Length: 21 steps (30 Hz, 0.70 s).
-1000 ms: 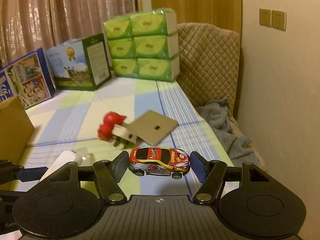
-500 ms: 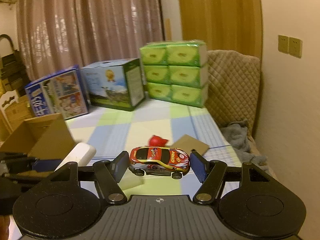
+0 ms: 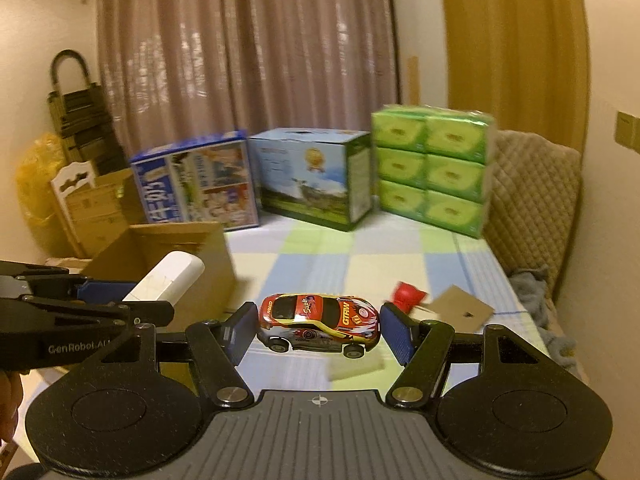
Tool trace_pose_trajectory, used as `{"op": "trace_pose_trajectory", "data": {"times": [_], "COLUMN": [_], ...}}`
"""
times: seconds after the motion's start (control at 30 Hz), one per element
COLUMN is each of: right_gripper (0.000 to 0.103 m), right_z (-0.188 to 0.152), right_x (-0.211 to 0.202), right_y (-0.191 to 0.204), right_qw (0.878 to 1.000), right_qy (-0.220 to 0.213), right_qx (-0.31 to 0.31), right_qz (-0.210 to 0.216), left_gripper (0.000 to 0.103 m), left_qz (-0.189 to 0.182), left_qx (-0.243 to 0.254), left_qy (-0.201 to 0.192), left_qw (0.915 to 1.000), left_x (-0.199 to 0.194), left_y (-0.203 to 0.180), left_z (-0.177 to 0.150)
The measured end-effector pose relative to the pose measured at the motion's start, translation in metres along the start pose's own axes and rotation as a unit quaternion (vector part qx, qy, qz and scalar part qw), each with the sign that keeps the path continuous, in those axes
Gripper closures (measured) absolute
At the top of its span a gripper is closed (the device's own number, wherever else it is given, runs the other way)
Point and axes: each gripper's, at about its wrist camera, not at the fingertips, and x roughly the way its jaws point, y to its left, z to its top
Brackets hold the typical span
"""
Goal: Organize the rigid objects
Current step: 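Carry the white block and toy car over the cardboard box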
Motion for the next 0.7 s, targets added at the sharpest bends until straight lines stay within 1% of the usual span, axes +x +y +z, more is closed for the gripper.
{"op": "trace_pose_trajectory", "data": {"times": [0.33, 0.5, 0.7], "right_gripper": [0.039, 0.039, 0.039], "right_z": [0.008, 0.006, -0.002], "right_x": [0.01, 0.022, 0.038], "right_y": [0.066, 0.097, 0.123], "right_qw": [0.998, 0.995, 0.991], "right_qy": [0.001, 0.011, 0.028], "right_qx": [-0.038, -0.058, -0.07], "right_qz": [0.057, 0.086, 0.109], "left_gripper": [0.068, 0.068, 0.068], "left_qz": [0.067, 0.087, 0.098], "left_qx": [-0.032, -0.045, -0.059], "left_qy": [0.01, 0.022, 0.031], "left_qw": [0.9972, 0.9949, 0.9929], "left_x": [-0.038, -0.045, -0.048], "left_y": [0.076, 0.103, 0.123], "left_z": [-0.018, -0.028, -0.039]}}
